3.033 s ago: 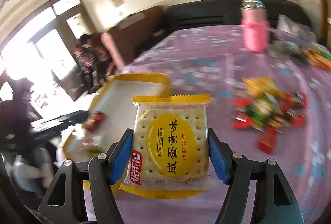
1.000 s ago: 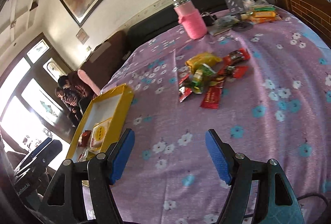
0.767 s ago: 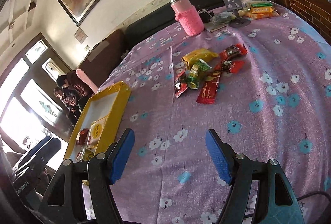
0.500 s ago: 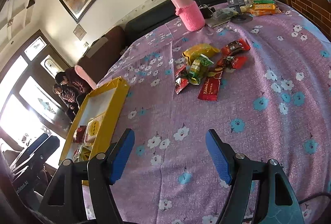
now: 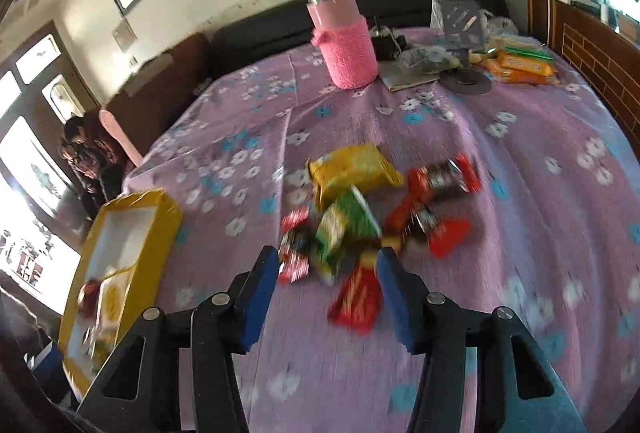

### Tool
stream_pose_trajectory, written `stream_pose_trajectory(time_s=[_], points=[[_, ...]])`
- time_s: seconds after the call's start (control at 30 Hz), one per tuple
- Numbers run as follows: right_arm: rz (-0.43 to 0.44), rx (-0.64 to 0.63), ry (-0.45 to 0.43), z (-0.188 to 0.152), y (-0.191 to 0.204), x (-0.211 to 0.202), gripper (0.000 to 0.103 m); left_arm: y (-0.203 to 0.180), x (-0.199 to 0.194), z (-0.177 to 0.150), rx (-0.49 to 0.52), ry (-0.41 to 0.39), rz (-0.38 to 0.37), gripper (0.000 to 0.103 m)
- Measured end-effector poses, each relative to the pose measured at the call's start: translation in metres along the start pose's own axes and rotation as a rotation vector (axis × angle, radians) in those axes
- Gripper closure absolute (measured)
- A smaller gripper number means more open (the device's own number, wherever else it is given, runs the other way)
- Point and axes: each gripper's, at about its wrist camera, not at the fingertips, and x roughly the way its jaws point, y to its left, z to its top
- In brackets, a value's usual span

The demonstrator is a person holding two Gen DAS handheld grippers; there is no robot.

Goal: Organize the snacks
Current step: 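Move both open tools back to the snack pile, then grasp the green pea bag with the right tool while the left tool grasps the red-black candy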

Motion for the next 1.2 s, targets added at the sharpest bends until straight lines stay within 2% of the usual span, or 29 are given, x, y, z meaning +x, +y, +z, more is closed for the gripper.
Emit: stream_pose_trajectory(time_s=[0.13,0.23,0.3,0.37,0.5,0.67,0.73,0.87,0.9,0.93,1.0,1.07,1.2], points=[[-0.081,0.02,0.038,0.022,-0.001,0.04,0.05,0.006,0.004,0.0,-0.006,0.006,-0.007,0.018],[-0.115,0.013,0.098,0.025,-0.001,0.07,0.051,0.013,0.008,0.001,-0.014,0.01,-0.015,0.018],[-0.108,0.006,0.126,0.02,-0.001,0.081,0.06,0.017,0.01,0.002,-0.028,0.009,-0.025,0.018],[-0.107,-0.016,0.112,0.012,0.004,0.077,0.063,0.02,0.014,0.002,-0.039,0.014,-0.025,0.018],[-0.03,-0.066,0.143,-0.012,0.017,0.058,0.069,0.018,0.022,0.002,-0.048,0.032,-0.053,0.018],[-0.056,-0.132,0.092,-0.035,0.023,0.032,0.069,0.006,0.029,0.007,-0.029,0.061,-0.099,0.018],[-0.065,-0.148,0.065,-0.04,0.021,0.028,0.069,-0.002,0.034,0.013,-0.013,0.072,-0.136,0.018],[-0.013,-0.118,0.057,-0.04,0.008,0.025,0.07,-0.016,0.055,0.032,0.001,0.112,-0.234,0.019],[0.007,-0.099,0.059,-0.038,0.003,0.025,0.071,-0.022,0.063,0.037,0.017,0.118,-0.236,0.028],[0.026,-0.084,0.061,-0.037,-0.002,0.023,0.073,-0.029,0.074,0.045,0.04,0.126,-0.224,0.049],[0.072,-0.039,0.06,-0.034,-0.012,0.02,0.075,-0.038,0.095,0.054,0.053,0.169,-0.23,0.063],[0.097,0.002,0.063,-0.031,-0.022,0.02,0.075,-0.045,0.116,0.063,0.046,0.199,-0.236,0.063],[0.144,0.072,0.062,-0.026,-0.038,0.018,0.075,-0.066,0.152,0.074,0.135,0.205,-0.185,0.063]])
